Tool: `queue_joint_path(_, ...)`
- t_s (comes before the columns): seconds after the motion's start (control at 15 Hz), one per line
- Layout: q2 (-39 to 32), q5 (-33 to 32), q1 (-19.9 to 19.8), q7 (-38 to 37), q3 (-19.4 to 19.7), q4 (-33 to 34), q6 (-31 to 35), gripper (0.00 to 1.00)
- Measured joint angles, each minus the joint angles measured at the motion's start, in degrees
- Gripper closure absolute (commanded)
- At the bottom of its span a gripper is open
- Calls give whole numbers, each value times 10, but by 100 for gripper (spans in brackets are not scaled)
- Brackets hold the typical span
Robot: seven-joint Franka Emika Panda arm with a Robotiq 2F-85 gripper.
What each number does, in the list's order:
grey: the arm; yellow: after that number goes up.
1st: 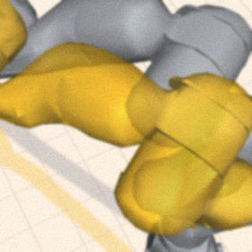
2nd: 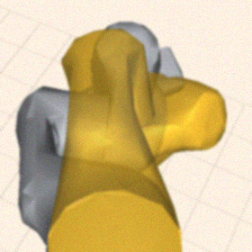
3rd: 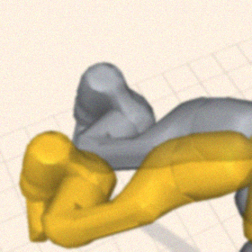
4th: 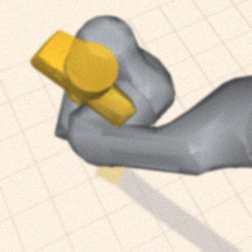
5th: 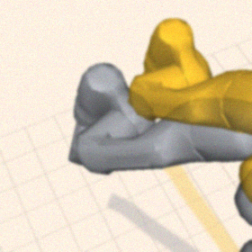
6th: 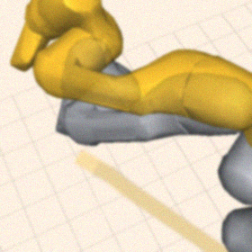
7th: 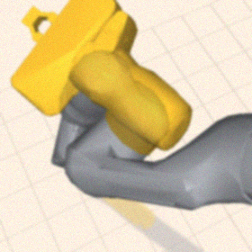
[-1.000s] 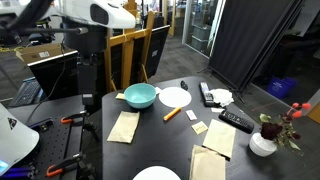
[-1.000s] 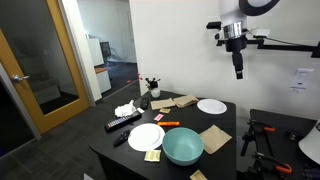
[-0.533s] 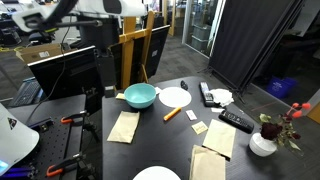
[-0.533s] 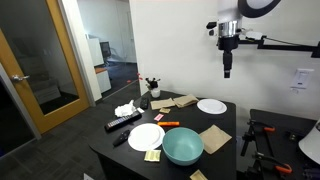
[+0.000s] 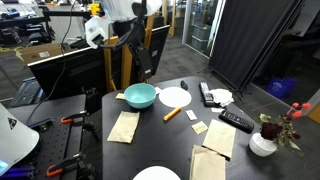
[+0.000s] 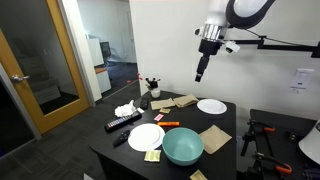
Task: Put the orange sharpie into the blue bowl
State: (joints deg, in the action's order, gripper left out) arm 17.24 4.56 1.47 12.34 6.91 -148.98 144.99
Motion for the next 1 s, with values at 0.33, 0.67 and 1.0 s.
queue_joint_path(0.33,-90,82,48,44,-4,18,126,0)
queue_joint_path(0.67,-200,105,57,108,-19,76,169,0)
queue_joint_path(1.0,-294,115,26,187,-49,142,169,0)
